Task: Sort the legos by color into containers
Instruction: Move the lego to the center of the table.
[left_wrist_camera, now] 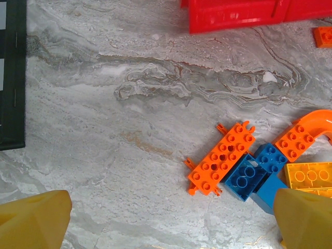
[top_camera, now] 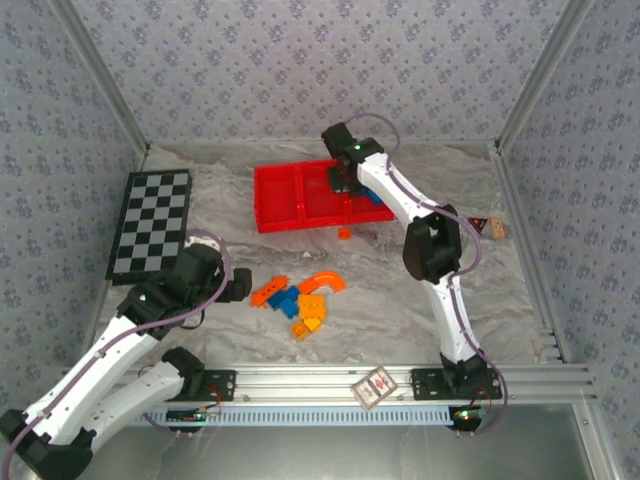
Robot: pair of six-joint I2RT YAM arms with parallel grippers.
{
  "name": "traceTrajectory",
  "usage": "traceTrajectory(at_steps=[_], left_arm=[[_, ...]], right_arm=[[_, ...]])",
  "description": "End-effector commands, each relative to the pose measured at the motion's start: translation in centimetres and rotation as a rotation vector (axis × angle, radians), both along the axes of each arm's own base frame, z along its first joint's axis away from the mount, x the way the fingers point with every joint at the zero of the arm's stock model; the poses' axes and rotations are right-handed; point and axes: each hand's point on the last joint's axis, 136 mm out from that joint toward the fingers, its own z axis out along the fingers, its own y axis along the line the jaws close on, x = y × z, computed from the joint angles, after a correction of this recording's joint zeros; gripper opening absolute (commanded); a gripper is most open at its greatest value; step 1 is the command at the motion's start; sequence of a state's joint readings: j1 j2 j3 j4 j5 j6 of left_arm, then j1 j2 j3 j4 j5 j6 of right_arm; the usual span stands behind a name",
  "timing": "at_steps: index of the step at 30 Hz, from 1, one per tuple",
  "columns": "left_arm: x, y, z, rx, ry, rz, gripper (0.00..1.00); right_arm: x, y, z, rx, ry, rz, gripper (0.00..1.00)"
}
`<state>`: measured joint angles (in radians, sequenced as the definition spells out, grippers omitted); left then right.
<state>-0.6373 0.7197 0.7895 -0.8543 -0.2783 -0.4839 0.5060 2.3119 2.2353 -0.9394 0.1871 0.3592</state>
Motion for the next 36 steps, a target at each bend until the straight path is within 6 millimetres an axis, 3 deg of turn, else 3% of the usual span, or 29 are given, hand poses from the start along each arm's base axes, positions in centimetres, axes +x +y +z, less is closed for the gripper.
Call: traceTrajectory(at_steps=[1,7,12,18,28,36], left_arm=[[0.0,0.2,0.4,0.004,-0.019,0.008,0.99],[0.0,0.2,0.4,0.005,-0.019,0.007,1.0],[0.0,0.2,0.3,0.007,-0.018,0.006,1.0],[0.1,0.2,0.3,0.008,-0.015,0.004,1.0],[0.0,0.1,0.3,0.004,-0.016,0.004,1.0],[0.0,0.1,0.4,-0.003,-0.021,0.002,1.0]], right_arm=[[2.7,0.8,2.1,0.104,-0.114,-0.038,0.11],[4.0,0.7,-0.1,0.131,-0.098,-0.053,0.11],[3.5,0.6,-2.3,0.123,-0.057,-0.063,0.11],[2.5,0.3,-3.5,0.108,-0.01,-0.069,0.11],[-2.4,0.4,-6.2,0.048,0.123,-0.078,0.1],[-6.1,0.8,-5.6,0.038,0.168,-0.077,0.1]])
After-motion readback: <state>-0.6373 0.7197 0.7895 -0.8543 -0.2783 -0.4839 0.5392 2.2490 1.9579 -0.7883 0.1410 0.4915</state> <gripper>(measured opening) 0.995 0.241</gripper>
